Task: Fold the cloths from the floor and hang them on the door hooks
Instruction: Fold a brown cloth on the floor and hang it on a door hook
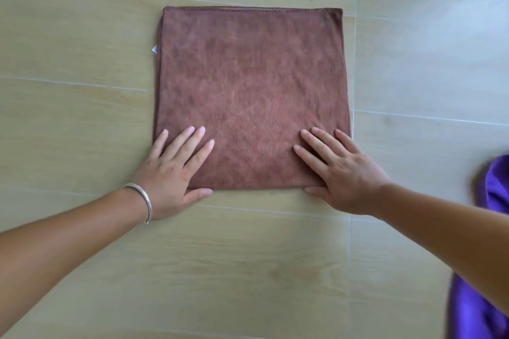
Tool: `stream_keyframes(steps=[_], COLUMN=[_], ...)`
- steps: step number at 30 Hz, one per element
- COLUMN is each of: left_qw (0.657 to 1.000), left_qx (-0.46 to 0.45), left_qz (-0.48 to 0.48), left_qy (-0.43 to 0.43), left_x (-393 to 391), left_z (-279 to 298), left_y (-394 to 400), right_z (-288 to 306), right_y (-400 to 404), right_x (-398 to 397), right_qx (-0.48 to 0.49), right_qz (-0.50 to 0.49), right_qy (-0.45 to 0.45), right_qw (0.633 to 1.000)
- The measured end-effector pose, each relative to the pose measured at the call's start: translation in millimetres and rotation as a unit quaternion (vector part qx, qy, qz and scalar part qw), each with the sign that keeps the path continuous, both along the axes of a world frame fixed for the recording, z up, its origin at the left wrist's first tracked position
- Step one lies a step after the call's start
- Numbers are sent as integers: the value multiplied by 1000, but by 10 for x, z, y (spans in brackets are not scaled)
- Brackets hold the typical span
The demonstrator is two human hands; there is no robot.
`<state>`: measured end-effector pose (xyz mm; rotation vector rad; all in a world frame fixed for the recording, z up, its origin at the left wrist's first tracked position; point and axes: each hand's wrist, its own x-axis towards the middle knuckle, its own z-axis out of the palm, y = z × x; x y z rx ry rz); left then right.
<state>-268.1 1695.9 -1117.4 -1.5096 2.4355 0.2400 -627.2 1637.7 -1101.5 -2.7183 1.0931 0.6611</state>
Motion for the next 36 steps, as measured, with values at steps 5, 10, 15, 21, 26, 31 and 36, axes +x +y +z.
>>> stream_keyframes(steps=[5, 10, 15, 21, 26, 31, 36], left_qw=[1000, 999, 984, 971, 959, 916, 906], left_qx=[0, 47, 147, 172, 208, 299, 274], left_qz=[-24, -1, 95, 156, 189, 264, 304], left_qy=[13, 5, -17, -53, -25, 47, 112], left_x=[41, 92, 36, -7, 53, 86, 117], left_z=[103, 339, 830, 1807, 2855, 4222, 6050], left_y=[-87, 109, 583, 786, 675, 516, 282], right_z=[53, 313, 916, 1936, 2988, 4347, 6043], right_y=[38, 402, 839, 955, 869, 706, 497], right_x=[62, 254, 255, 222, 230, 186, 165], right_qx=[-6, 42, 71, 78, 51, 36, 46], right_qz=[-7, -101, -152, -195, -216, -209, -226], right_qy=[14, 32, 8, 14, 2, 22, 1], right_qw=[1000, 993, 986, 978, 975, 977, 973])
